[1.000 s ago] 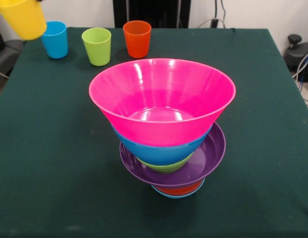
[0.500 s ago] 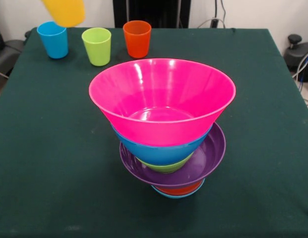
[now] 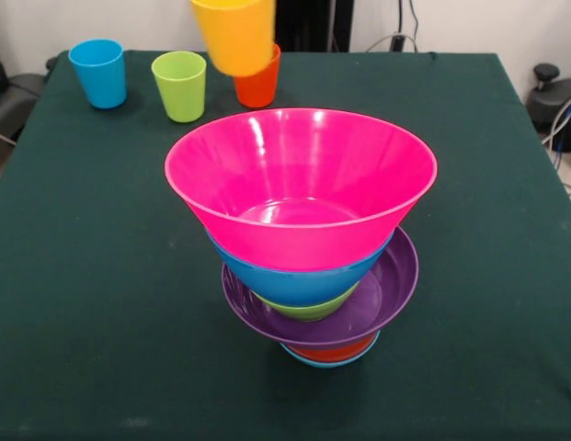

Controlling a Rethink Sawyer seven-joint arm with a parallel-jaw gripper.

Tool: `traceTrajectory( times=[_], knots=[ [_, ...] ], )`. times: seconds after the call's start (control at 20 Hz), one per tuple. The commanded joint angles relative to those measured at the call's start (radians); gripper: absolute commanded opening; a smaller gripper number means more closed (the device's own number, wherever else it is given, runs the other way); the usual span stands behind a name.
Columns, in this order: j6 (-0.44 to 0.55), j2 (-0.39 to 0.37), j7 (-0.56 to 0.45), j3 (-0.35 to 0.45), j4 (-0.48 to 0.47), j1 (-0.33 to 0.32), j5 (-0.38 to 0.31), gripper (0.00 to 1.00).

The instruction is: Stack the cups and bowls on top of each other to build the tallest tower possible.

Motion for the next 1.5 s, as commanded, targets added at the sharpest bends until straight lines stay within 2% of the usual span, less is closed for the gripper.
traceTrajectory(
  times=[0.05,0.35,0.7,1.2,1.5],
  knots=[
    [0.023,0.124,0.248,-0.082,-0.077,0.075,0.011,0.0],
    [0.044,0.162,0.278,-0.093,-0.145,0.111,0.013,0.0],
    [0.087,0.222,0.253,-0.092,-0.254,0.127,-0.004,0.0],
    [0.164,0.266,0.235,-0.103,-0.378,0.16,0.007,0.0],
    [0.221,0.256,0.225,-0.107,-0.412,0.167,0.022,0.0]
  ],
)
